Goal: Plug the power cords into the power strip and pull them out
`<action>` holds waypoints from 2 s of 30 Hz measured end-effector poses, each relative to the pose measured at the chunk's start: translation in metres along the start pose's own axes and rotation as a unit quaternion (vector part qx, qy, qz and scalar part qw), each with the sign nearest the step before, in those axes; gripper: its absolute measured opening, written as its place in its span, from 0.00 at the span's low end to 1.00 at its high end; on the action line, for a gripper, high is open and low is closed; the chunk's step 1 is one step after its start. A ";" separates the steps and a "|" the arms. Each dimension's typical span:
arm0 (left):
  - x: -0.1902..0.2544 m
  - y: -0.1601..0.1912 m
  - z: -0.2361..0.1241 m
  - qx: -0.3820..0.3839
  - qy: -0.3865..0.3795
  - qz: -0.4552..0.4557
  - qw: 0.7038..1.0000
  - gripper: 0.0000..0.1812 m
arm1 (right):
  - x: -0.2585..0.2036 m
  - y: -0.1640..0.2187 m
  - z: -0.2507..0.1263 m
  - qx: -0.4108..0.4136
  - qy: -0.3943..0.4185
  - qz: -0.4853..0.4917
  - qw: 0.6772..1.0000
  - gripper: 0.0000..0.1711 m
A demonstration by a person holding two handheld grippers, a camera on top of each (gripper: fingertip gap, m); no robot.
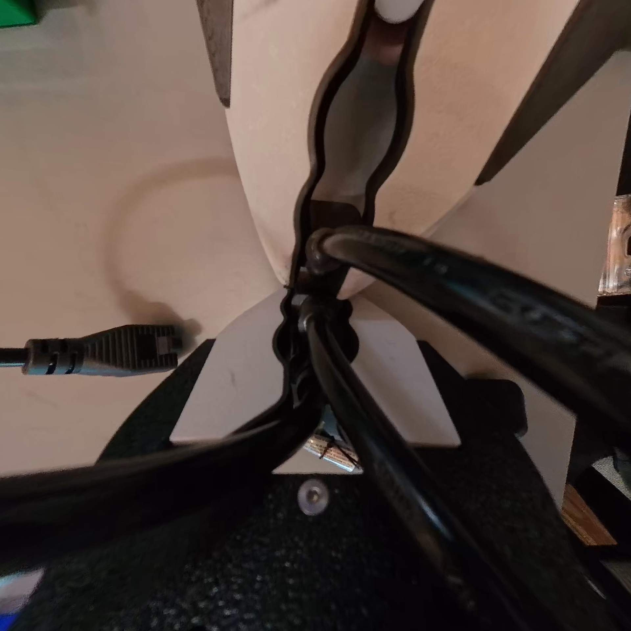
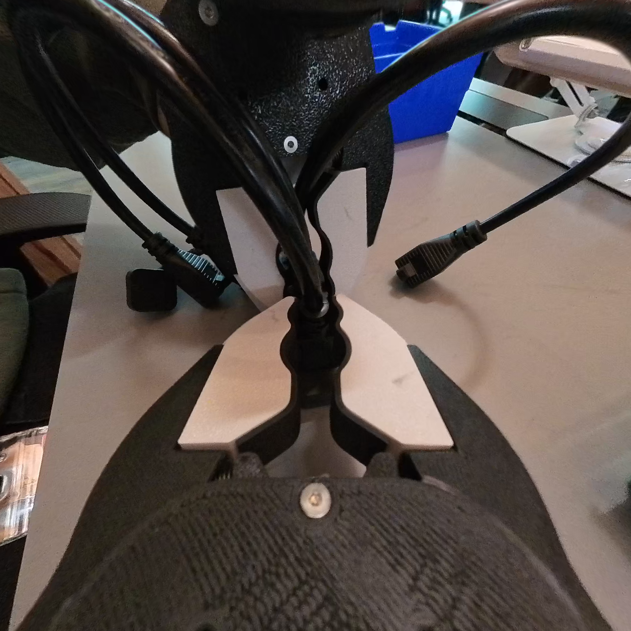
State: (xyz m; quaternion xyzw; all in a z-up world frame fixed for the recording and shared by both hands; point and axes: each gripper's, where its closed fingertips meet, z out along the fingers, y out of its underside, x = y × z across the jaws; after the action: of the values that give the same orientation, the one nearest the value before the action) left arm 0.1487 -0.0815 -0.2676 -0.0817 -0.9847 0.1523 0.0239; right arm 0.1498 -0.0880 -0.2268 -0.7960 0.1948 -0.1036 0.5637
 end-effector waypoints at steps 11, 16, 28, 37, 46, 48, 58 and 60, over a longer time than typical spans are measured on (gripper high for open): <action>-0.002 -0.001 0.000 -0.006 -0.001 -0.001 1.000 0.14 | 0.004 -0.001 -0.001 0.003 0.007 0.017 1.000 0.09; -0.004 -0.002 0.001 -0.007 -0.006 -0.009 1.000 0.14 | 0.007 -0.001 -0.002 0.005 0.003 0.033 0.999 0.09; -0.001 -0.003 0.002 -0.003 -0.005 0.003 1.000 0.14 | 0.000 0.000 -0.004 -0.021 -0.001 -0.017 1.000 0.09; -0.001 -0.006 0.002 0.007 -0.019 -0.010 1.000 0.14 | 0.003 0.004 -0.008 -0.068 0.015 -0.039 0.997 0.09; -0.001 -0.006 0.002 0.005 -0.013 -0.005 1.000 0.14 | 0.003 0.004 -0.020 -0.053 0.008 -0.054 0.997 0.09; -0.001 -0.006 0.002 0.004 -0.012 -0.003 1.000 0.14 | 0.003 0.003 -0.020 -0.037 0.003 -0.052 0.998 0.09; -0.001 -0.007 0.002 0.020 -0.011 -0.009 1.000 0.14 | 0.002 -0.007 -0.017 0.012 0.002 -0.042 0.999 0.09; -0.001 -0.007 0.002 0.021 -0.011 -0.007 1.000 0.14 | 0.002 -0.007 -0.018 0.005 -0.007 -0.021 1.000 0.09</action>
State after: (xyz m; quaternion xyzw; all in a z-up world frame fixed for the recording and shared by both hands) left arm 0.1483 -0.0888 -0.2678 -0.0721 -0.9820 0.1738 0.0163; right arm 0.1461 -0.1021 -0.2144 -0.7976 0.1739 -0.1111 0.5668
